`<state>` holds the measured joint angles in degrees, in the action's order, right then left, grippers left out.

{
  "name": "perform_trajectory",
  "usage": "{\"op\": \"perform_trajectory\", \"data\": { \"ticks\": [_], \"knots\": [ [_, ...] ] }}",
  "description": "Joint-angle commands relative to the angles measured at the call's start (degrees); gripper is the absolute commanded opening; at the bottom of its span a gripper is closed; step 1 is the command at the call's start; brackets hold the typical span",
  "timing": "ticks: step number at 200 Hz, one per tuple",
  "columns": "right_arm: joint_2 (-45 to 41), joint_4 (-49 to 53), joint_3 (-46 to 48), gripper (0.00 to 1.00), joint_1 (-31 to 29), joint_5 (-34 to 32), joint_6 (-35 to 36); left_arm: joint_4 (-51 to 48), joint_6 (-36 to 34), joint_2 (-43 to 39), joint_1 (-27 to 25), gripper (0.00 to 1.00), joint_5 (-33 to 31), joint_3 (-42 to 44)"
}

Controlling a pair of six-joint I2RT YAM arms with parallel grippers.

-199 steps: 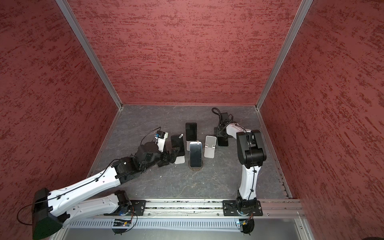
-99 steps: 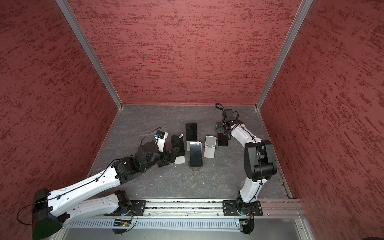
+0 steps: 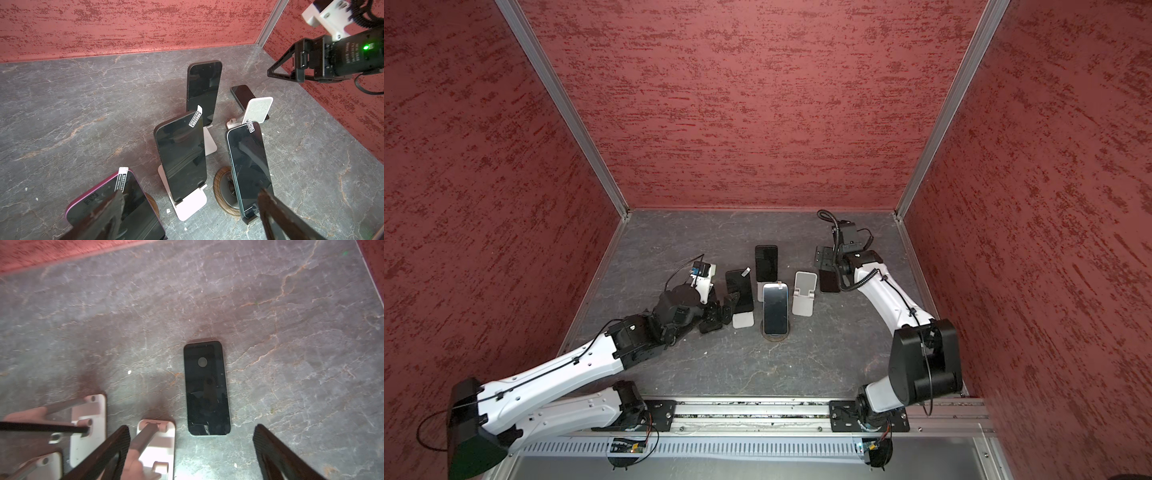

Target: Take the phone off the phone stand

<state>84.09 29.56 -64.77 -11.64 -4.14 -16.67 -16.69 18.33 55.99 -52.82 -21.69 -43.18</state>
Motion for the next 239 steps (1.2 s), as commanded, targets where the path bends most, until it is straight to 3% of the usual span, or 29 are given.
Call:
{"op": "perform_trajectory", "data": {
  "ticks": [1, 107, 239],
  "knots": [
    [-3.3, 1.3, 0.8, 0.95, -1.9, 0.8, -2.6, 1.7, 0.4, -1.8, -0.4, 0.99, 0.8, 1.5],
    [-1.1, 3.5, 0.4, 0.95, -11.6, -3.3, -5.3, 3.2, 1.4, -6.3, -0.4, 1.00, 2.6, 5.0],
    [7.7, 3.6, 0.9, 0.89, -15.8, -7.2, -9.1, 2.6, 1.2, -6.9, -0.3, 0.99, 2.0, 5.7]
  ]
}}
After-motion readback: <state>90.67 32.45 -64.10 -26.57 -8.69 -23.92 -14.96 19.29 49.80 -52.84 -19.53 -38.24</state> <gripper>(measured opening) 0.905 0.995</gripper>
